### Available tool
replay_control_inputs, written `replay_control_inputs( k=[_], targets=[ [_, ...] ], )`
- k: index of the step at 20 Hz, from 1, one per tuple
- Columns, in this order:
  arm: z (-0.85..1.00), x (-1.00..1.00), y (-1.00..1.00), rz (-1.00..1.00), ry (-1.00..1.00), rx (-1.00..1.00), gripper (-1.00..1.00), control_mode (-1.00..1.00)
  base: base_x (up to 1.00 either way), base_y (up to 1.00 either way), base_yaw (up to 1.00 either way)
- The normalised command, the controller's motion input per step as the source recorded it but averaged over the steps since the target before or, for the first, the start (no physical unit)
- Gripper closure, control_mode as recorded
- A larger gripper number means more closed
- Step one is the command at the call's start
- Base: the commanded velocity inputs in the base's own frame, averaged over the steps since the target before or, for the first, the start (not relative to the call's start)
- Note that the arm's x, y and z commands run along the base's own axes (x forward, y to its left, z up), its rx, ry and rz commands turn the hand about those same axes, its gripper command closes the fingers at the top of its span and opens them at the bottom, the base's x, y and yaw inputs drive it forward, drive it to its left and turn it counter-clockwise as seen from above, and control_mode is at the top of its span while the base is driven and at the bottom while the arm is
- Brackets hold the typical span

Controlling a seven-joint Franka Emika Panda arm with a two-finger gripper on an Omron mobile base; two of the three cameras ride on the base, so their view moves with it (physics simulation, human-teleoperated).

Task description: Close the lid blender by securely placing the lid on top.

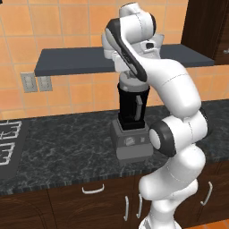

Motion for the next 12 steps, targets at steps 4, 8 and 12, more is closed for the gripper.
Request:
replay_control_inputs(
  k=[4, 8, 12],
  targets=[
    [0.0, -0.19, -0.31, -0.01, -0.02, 0.0, -1.0, -1.0, 0.0, 0.0, 0.0],
    [0.0, -0.46, -0.21, 0.0, -0.1, 0.0, -1.0, -1.0, 0.0, 0.0, 0.0],
    [0.0, -0.69, -0.11, 0.0, -0.17, 0.0, -1.0, -1.0, 0.0, 0.0, 0.0]
  ],
)
